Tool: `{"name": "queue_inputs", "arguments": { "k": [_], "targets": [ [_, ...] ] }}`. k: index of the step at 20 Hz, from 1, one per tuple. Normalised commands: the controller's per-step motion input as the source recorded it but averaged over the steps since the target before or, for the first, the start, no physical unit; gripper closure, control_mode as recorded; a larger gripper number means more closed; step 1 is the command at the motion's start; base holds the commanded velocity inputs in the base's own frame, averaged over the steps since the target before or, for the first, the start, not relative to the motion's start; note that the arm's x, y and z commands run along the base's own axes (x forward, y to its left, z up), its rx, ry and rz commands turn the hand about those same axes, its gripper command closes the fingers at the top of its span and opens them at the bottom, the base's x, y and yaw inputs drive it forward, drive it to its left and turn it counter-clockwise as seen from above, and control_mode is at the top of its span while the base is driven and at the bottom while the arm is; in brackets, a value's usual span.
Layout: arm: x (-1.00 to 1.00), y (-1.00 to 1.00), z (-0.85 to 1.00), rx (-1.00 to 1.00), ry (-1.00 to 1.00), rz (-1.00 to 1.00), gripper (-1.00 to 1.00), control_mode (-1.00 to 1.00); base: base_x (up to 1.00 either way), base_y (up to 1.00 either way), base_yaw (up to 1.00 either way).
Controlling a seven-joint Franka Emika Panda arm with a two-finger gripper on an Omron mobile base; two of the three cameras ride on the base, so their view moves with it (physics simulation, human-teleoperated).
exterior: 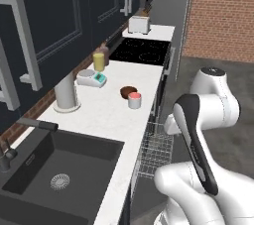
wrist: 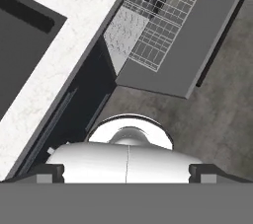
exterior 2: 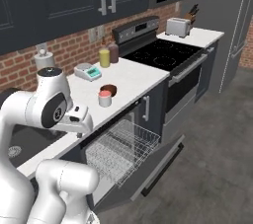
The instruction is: Pick up the cup and bowl from the counter, place them in the dishwasher, and close the dishwasher door.
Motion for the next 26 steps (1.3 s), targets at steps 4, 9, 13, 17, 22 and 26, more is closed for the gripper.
{"name": "queue_inputs", "arguments": {
  "k": [4,9,13,17,22,26],
  "targets": [
    [0.50,-0.02,-0.09,0.04,0.00,0.05,-1.00,-1.00,0.50,-0.01,0.02],
    [1.00,-0.05,-0.15,0.02,0.00,0.06,-1.00,-1.00,0.00,0.00,0.00],
    [1.00,-0.13,-0.12,0.03,0.00,0.00,-1.00,-1.00,0.00,0.00,0.00],
    [0.99,0.00,0.00,0.00,0.05,-0.08,-1.00,-1.00,0.00,0.00,0.00],
    [0.97,0.00,0.00,0.04,0.09,-0.20,-1.00,-1.00,0.00,0.00,0.00],
    [0.82,0.00,0.00,0.10,0.01,-0.25,-1.00,-1.00,0.00,0.00,0.00]
  ]
}}
